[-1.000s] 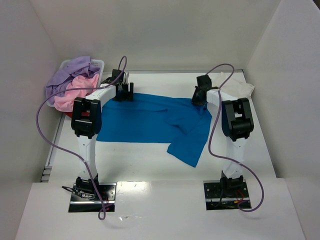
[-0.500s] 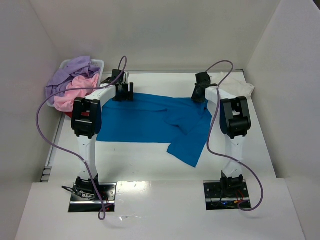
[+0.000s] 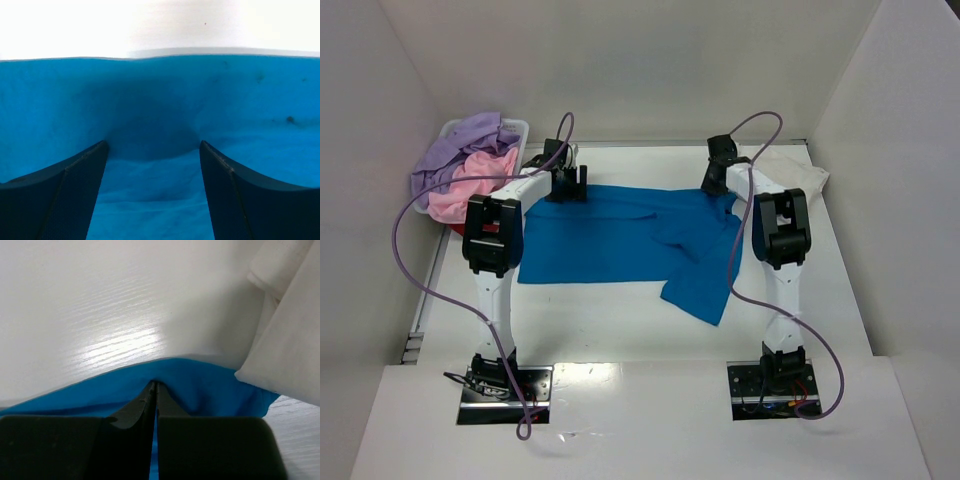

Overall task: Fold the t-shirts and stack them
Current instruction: Fold the flattened tshirt in 1/3 of the way, then grap the side of the flattened tshirt closest away from the robot with both arms, then fold the other side of the tshirt into a rectangle

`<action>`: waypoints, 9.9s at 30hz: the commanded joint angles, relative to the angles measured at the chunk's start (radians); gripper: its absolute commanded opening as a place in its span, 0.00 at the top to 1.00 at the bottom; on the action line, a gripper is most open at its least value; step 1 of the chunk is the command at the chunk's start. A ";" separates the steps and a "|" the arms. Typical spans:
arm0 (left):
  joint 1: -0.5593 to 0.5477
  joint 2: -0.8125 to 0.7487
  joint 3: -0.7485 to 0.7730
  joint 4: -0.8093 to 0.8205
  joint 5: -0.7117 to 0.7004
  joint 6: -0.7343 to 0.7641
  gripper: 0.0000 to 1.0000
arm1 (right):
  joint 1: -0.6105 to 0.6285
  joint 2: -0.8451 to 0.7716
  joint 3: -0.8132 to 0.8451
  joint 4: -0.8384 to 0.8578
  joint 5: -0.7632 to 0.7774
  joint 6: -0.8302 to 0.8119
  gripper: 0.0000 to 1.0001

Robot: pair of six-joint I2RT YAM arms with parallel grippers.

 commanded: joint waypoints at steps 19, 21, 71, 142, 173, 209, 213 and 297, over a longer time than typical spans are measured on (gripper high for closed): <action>-0.004 -0.479 -0.182 -0.082 0.091 -0.013 0.01 | 0.008 -0.608 -0.313 0.134 -0.159 0.012 0.20; -0.004 -0.542 -0.252 -0.082 0.091 -0.049 0.01 | 0.008 -0.733 -0.431 0.150 -0.168 0.051 0.01; 0.213 -0.946 -0.961 0.110 -0.018 -0.480 0.01 | 0.194 -0.831 -1.045 -0.149 0.038 0.450 0.51; 0.170 -0.944 -0.760 -0.096 -0.210 -0.446 1.00 | 0.148 -0.982 -0.840 -0.109 -0.021 0.387 0.95; 0.235 -0.357 -0.312 0.099 -0.213 -0.382 1.00 | -0.052 -0.507 -0.367 0.041 -0.057 0.240 1.00; 0.103 -0.334 -0.153 0.234 0.344 -0.037 0.18 | -0.052 -0.577 -0.298 0.133 -0.260 0.060 0.24; -0.007 -0.348 -0.179 0.197 0.320 0.038 0.09 | 0.000 -0.643 -0.435 0.133 -0.260 0.091 0.24; -0.176 -0.214 -0.185 0.110 0.063 -0.040 0.04 | 0.095 -0.578 -0.557 0.055 -0.113 0.098 0.26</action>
